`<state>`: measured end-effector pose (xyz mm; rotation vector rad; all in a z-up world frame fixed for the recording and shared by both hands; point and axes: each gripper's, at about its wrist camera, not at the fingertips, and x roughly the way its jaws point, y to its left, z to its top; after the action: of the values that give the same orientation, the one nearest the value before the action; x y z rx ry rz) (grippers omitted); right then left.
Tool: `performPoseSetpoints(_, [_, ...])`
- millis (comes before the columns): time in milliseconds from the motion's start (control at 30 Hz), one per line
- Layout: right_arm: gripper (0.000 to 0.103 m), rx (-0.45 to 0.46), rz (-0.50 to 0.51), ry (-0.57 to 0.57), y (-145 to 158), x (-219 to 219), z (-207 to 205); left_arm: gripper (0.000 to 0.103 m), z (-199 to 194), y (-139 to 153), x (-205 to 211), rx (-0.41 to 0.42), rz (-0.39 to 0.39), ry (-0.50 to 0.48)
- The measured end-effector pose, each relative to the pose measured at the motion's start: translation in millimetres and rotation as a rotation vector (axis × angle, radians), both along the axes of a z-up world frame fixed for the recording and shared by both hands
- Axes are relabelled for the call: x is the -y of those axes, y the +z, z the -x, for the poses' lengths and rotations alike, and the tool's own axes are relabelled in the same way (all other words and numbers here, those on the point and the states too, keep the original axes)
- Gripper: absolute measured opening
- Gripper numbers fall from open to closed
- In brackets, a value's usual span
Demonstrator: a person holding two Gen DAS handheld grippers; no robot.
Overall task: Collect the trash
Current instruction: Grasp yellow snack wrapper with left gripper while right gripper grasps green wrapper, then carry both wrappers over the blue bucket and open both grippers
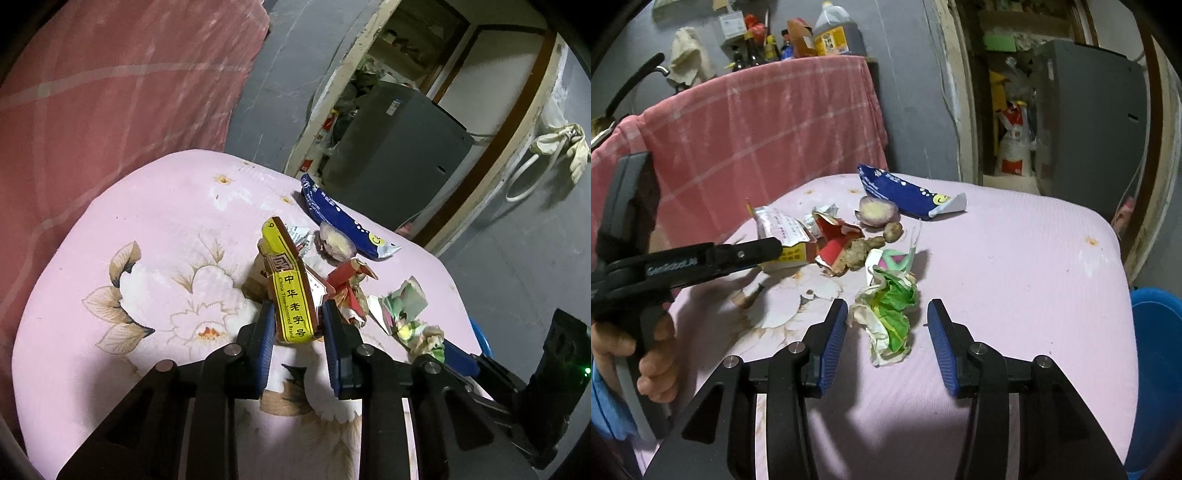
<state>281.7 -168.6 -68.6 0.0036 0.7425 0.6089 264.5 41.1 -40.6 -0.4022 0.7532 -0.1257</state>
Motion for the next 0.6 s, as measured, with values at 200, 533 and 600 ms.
performPoseSetpoints(200, [0.015, 0.011, 0.012, 0.02, -2, -2, 6, 0.021, 15, 5, 7, 0.048, -0.037, -0.023])
performPoseSetpoints(533, [0.014, 0.259, -0.137, -0.046, 43, 36, 41, 0.021, 40, 39, 34, 0.232, -0.057, -0.055])
performPoseSetpoints(600, [0.014, 0.345, -0.168, -0.083, 60, 50, 52, 0.021, 44, 50, 47, 0.286, -0.068, -0.067])
